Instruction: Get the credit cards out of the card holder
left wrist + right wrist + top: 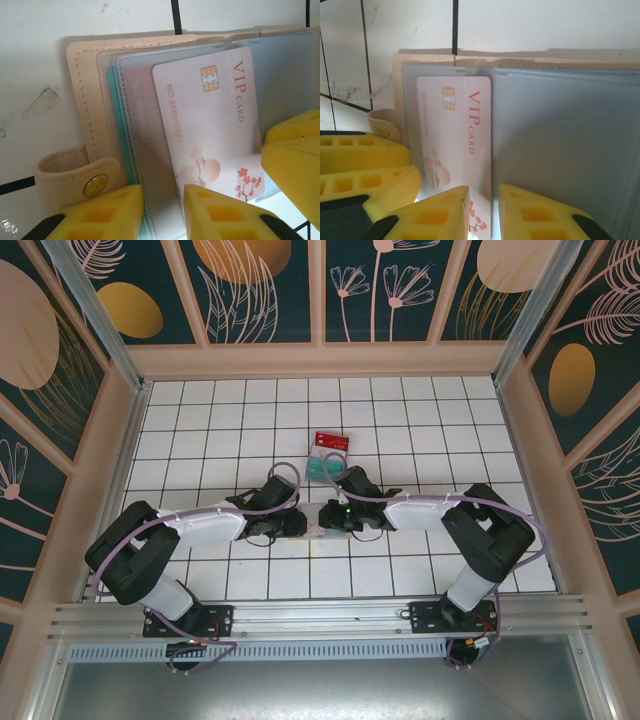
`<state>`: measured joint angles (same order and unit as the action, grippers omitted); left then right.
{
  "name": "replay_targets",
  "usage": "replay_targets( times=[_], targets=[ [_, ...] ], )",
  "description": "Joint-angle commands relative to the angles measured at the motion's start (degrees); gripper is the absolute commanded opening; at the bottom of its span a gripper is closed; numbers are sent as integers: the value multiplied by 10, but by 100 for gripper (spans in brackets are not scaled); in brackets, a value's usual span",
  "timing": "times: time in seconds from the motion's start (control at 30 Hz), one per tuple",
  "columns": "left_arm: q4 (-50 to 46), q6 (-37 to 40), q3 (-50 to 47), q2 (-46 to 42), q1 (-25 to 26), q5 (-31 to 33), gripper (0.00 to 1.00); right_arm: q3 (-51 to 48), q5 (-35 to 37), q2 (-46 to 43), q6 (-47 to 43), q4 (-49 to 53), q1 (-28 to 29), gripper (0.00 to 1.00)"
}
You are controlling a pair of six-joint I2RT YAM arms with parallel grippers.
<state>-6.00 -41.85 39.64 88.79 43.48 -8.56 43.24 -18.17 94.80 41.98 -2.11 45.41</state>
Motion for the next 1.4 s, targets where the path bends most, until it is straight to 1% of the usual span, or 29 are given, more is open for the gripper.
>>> replay_targets(
  times=[0.0, 0.17, 0.23, 0.3, 0.37, 0.47, 0.5, 0.8, 1.0, 1.2, 1.37],
  targets=[
    [-26, -5, -8, 16, -2, 3, 31, 12, -13, 20, 7, -12, -5, 23],
    [-23, -6, -9, 17, -2, 0, 31, 8, -20, 28, 12, -20, -5, 22],
    [-22, -7, -9, 18, -2, -2, 31, 10, -25, 29, 13, -26, -5, 18],
    [-20, -7, -11, 18, -2, -3, 31, 13, -26, 31, 13, -28, -6, 17],
    [-20, -7, -11, 19, -2, -4, 31, 15, -27, 32, 13, -28, -5, 13],
    [-21, -8, -11, 18, -2, -2, 31, 10, -23, 31, 16, -27, -7, 2],
    [-22, -8, -11, 17, -2, -1, 31, 7, -19, 28, 18, -24, -7, 0],
    [-26, -6, -9, 18, -2, 5, 31, -60, -10, -28, 33, -35, -37, 0],
    [-27, -3, -8, 19, -2, 4, 31, -82, -5, -66, 14, -14, -62, 0],
    [-30, -3, -3, 14, -2, 6, 31, -84, -5, -126, -34, 26, -87, 0],
    [-33, -3, 6, -5, -2, 19, 32, -29, 3, -165, -111, 106, -110, 0]
  ],
)
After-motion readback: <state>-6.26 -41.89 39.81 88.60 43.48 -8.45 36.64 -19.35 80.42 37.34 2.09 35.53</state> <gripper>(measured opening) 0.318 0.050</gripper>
